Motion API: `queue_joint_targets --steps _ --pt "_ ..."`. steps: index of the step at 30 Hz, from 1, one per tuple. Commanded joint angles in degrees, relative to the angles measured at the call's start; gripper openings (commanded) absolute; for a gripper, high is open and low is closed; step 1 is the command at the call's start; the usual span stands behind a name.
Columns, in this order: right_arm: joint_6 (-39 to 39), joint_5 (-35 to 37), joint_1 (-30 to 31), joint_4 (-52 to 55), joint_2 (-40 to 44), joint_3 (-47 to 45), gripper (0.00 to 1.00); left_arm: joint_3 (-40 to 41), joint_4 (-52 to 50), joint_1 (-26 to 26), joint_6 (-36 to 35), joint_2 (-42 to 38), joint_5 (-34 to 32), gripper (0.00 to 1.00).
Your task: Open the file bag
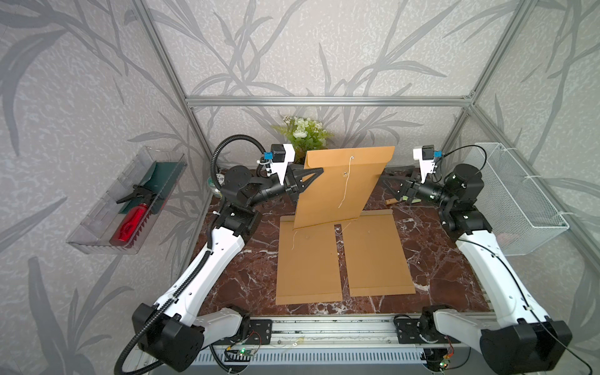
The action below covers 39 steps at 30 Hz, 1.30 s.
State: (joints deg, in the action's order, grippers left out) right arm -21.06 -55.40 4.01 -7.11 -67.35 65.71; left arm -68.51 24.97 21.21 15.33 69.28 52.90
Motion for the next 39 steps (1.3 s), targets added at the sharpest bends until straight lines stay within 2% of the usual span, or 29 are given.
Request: queue_joint_targets --steps 1,13,24,35,39 --pt "-2.85 -2.02 -0.14 -6.36 -1.26 2.2 0.73 1.14 5.75 -0.38 3.79 -1.66 2.01 0.0" --pt "-10.15 -3.61 -0.14 -15.83 -5.27 4.82 0.73 2.54 7.07 -0.38 6.02 -2.73 2.83 0.0" --pt "-13.32 -6.17 -0.09 -18.61 -6.73 10.04 0.73 4.7 9.52 -0.21 8.01 -2.15 3.12 0.0" --pt "-15.12 -9.54 -0.11 -20.32 -6.48 11.58 0.72 5.06 10.1 -0.03 8.22 -1.26 4.18 0.0" --pt "-18.3 -10.33 -0.1 -22.19 -6.65 11.73 0.7 4.88 10.86 0.15 8.74 -0.73 4.51 0.0"
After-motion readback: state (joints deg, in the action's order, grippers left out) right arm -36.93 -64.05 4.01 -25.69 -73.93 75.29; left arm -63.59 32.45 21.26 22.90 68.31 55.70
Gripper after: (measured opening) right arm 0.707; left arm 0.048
